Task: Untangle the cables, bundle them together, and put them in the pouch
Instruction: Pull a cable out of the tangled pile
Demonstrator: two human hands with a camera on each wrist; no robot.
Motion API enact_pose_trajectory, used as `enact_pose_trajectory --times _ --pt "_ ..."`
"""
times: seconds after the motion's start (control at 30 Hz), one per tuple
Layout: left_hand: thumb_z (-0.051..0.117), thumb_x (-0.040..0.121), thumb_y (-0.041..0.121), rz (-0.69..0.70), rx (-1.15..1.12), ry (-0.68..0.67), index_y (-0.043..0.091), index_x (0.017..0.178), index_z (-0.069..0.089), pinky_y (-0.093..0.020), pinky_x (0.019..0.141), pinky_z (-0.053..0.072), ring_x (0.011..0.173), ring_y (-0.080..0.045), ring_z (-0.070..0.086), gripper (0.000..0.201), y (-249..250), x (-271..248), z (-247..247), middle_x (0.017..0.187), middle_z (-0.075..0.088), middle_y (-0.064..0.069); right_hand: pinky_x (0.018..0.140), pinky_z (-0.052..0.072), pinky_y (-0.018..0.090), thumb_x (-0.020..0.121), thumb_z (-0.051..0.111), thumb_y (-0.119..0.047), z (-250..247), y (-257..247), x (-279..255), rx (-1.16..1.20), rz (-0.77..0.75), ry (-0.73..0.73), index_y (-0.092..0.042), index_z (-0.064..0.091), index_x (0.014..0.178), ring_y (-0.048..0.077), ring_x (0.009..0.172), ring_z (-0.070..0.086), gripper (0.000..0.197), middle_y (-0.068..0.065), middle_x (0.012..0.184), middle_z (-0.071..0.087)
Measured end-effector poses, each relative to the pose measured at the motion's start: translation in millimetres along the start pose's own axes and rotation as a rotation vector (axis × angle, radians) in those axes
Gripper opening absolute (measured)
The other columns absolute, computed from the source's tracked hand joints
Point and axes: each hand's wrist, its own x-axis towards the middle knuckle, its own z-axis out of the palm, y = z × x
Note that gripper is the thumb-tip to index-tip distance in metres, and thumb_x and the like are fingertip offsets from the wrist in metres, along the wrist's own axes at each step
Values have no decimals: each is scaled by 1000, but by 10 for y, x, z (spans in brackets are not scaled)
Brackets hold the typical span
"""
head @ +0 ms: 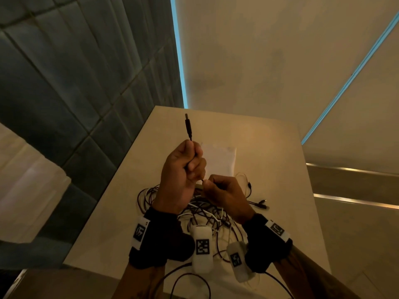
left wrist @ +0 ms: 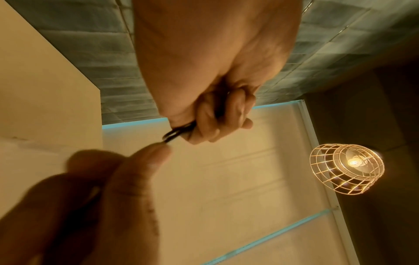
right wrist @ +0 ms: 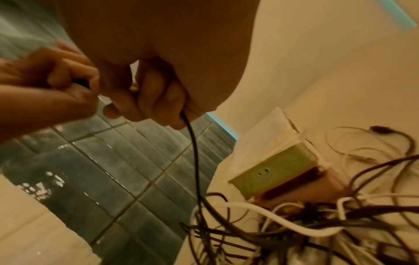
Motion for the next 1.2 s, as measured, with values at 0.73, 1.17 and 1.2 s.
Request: enact_pose_trajectory --times 0.73,1.17,1.2 --pt "33 103 22 181 46 277 14 77 50 -18 38 17 39 -3 23 32 438 -224 -340 48 36 9 57 41 43 93 53 -33 78 780 209 -296 141 115 -21 54 67 16 60 47 28 10 65 54" --pt "31 103 25 -35 -23 241 15 74 46 -36 79 47 78 -20 65 34 261 -155 -316 87 71 -9 59 46 14 85 64 7 394 -490 323 -10 -183 -70 3 62 77 0 58 57 9 4 68 62" --pt "31 103 25 -12 -72 199 14 75 46 -37 82 47 76 -20 63 33 290 -155 -299 80 67 -7 57 45 15 84 67 6 388 -464 314 -9 -169 -68 0 62 74 1 56 55 12 1 65 61"
